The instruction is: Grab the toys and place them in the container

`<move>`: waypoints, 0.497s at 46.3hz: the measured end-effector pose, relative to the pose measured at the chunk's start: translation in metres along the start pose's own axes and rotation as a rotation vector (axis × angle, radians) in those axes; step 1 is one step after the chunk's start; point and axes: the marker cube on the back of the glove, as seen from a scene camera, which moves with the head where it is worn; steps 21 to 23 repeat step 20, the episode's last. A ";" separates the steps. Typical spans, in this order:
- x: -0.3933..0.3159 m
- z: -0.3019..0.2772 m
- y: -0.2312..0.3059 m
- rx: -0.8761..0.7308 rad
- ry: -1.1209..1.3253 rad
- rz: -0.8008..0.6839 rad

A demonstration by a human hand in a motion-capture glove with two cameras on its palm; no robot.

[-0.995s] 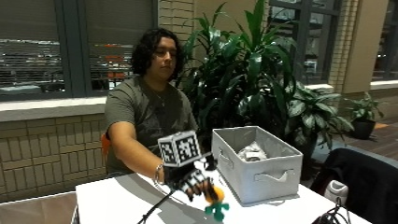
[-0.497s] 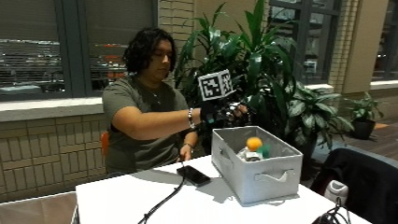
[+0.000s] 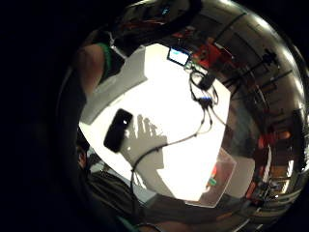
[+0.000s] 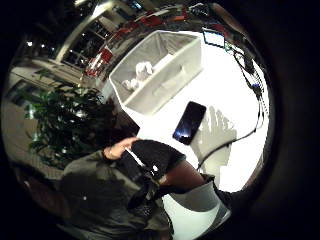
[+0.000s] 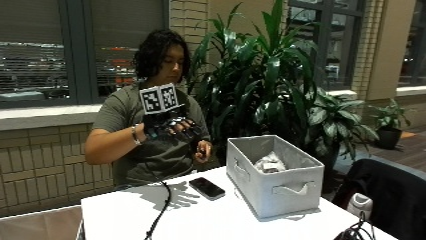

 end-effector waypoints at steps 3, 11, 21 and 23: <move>0.012 -0.002 0.030 -0.004 0.038 0.005; 0.049 -0.002 0.098 0.005 0.123 0.069; 0.066 0.009 0.131 -0.047 0.122 0.115; 0.066 0.009 0.131 -0.047 0.122 0.115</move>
